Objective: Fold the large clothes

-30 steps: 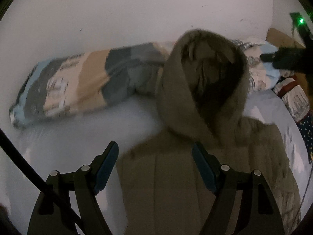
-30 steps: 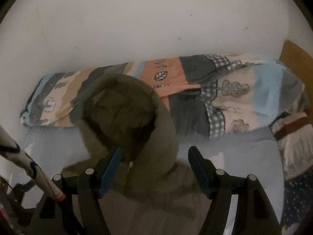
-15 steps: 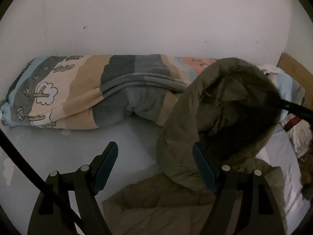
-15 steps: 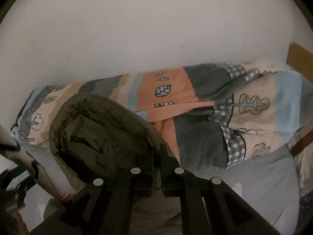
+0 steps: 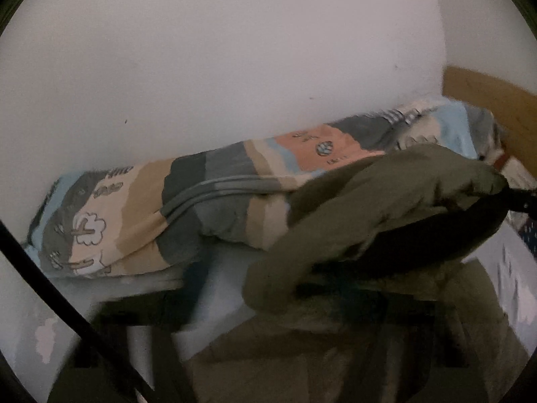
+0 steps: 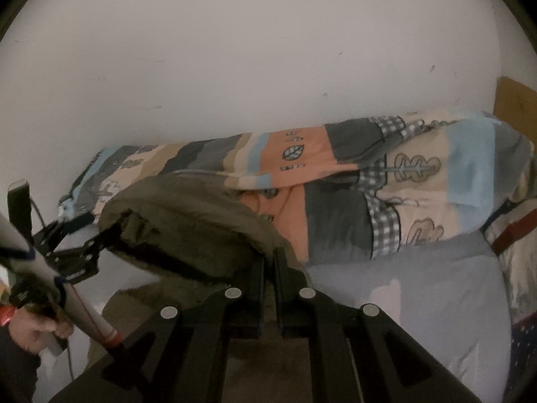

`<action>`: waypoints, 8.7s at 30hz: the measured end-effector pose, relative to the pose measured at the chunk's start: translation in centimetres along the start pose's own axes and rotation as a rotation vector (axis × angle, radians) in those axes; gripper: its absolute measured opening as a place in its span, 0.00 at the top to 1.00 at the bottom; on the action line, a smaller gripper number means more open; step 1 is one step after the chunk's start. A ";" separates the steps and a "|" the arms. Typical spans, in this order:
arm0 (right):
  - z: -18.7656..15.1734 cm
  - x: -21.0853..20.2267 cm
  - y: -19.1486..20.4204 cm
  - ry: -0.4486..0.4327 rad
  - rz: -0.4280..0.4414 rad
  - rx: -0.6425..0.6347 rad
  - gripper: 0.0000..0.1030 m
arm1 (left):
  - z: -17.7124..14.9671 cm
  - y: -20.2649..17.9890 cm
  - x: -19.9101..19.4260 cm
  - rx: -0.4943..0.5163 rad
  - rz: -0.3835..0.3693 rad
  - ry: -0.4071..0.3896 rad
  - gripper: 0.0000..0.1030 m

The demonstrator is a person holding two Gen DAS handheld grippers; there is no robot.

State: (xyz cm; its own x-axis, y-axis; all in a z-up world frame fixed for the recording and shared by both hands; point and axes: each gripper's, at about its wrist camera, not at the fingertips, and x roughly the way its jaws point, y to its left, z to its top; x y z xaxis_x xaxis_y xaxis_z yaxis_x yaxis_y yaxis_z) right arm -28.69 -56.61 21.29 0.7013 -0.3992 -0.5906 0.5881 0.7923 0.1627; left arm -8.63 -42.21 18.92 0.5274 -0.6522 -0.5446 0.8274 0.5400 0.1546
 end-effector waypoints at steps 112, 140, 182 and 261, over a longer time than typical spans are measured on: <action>-44.4 -24.6 5.6 0.337 -0.111 0.069 0.26 | -40.3 -11.3 -29.9 -0.146 0.219 0.328 0.25; -45.3 -24.3 6.2 0.326 -0.131 0.045 0.19 | -40.9 -12.0 -29.9 -0.077 0.265 0.281 0.22; -44.6 -32.8 -8.2 0.056 -0.199 0.690 0.19 | -38.9 1.2 -35.5 -0.550 0.267 0.261 0.22; -47.9 -25.4 -6.0 0.092 0.133 0.864 0.57 | -42.1 -3.9 -28.8 -0.469 0.221 0.330 0.37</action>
State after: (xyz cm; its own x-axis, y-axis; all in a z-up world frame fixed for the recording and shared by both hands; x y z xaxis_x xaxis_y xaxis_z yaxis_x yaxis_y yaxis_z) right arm -69.30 -29.11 -2.51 0.7723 -0.2602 -0.5795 0.6292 0.1881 0.7542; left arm -35.15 -3.10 -0.74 0.5271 -0.3391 -0.7792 0.4926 0.8691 -0.0450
